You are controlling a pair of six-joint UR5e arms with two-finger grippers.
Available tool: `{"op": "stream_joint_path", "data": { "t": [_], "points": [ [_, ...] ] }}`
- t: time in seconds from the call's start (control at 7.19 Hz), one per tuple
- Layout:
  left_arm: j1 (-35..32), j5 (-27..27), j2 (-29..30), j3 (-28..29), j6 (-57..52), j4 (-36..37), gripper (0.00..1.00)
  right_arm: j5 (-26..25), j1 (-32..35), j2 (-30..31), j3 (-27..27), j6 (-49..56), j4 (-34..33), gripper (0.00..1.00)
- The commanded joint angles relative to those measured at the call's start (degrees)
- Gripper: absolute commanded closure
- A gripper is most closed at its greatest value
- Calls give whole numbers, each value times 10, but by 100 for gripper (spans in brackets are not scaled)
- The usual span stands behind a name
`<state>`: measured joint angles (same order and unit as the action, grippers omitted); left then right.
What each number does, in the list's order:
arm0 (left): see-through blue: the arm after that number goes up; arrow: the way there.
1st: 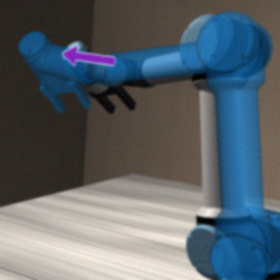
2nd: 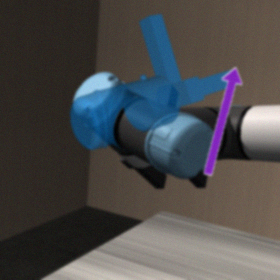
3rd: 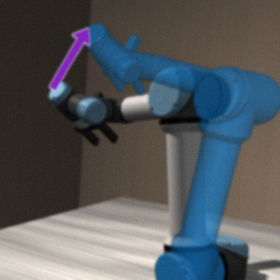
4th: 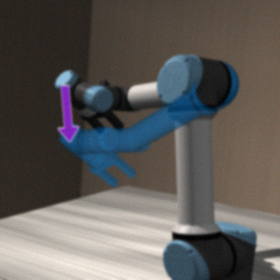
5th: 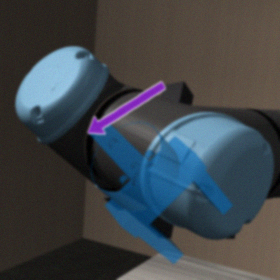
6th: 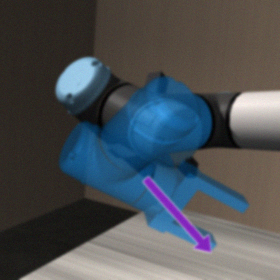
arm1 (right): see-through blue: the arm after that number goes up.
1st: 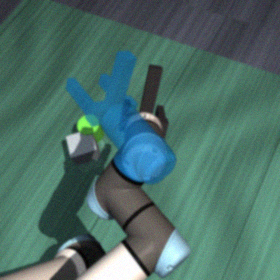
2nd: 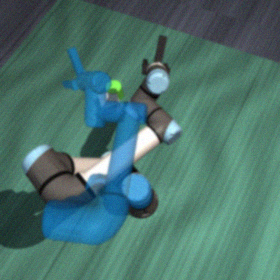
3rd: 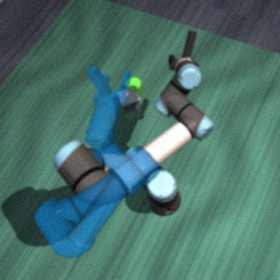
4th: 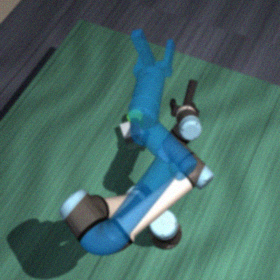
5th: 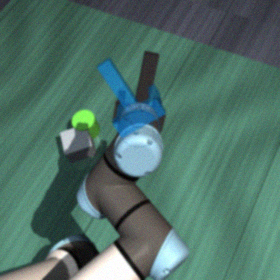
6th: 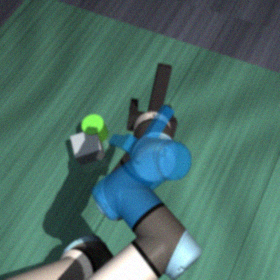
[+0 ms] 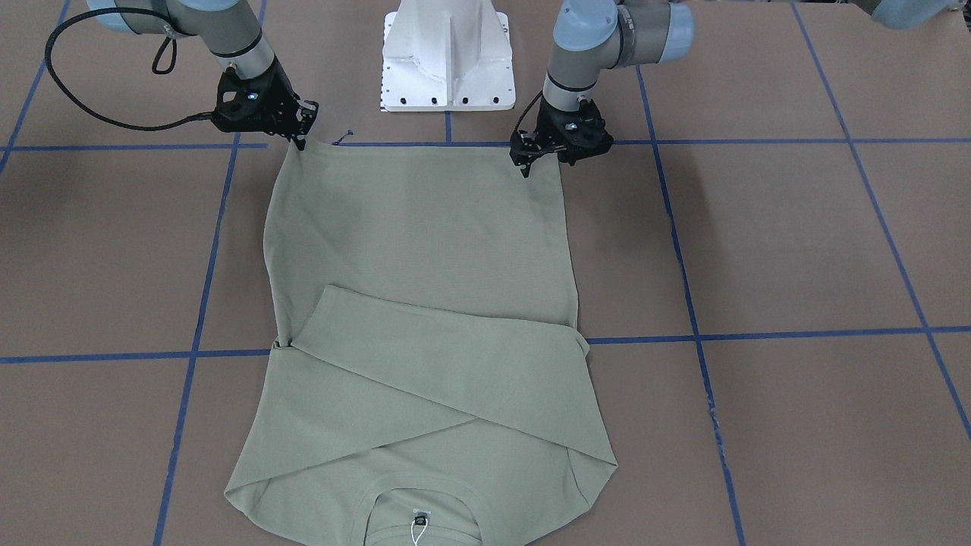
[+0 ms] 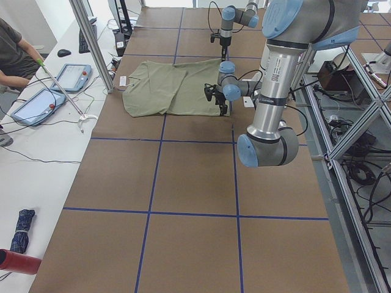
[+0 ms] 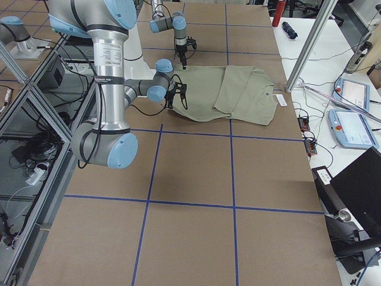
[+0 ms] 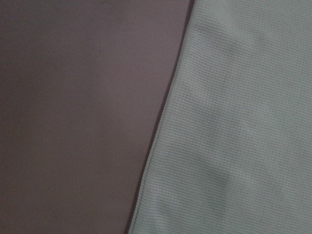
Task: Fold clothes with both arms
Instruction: 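Grasp the hem corners with both grippers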
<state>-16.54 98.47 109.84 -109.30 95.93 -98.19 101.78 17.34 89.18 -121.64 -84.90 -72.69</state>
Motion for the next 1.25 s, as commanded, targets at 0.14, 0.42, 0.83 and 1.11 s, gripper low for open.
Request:
{"op": "stream_joint_path", "data": {
  "t": [0.14,0.42,0.83,1.11],
  "points": [
    [18,2,-24,-20,10,0,0,1,6,2,0,1,0,100],
    [30,1,-24,-23,40,0,3,2,8,3,0,1,0,100],
    [40,0,-24,-22,48,0,11,2,8,4,1,1,0,100],
    [39,0,-27,-22,48,2,11,3,9,3,2,1,0,100]
  ]
}}
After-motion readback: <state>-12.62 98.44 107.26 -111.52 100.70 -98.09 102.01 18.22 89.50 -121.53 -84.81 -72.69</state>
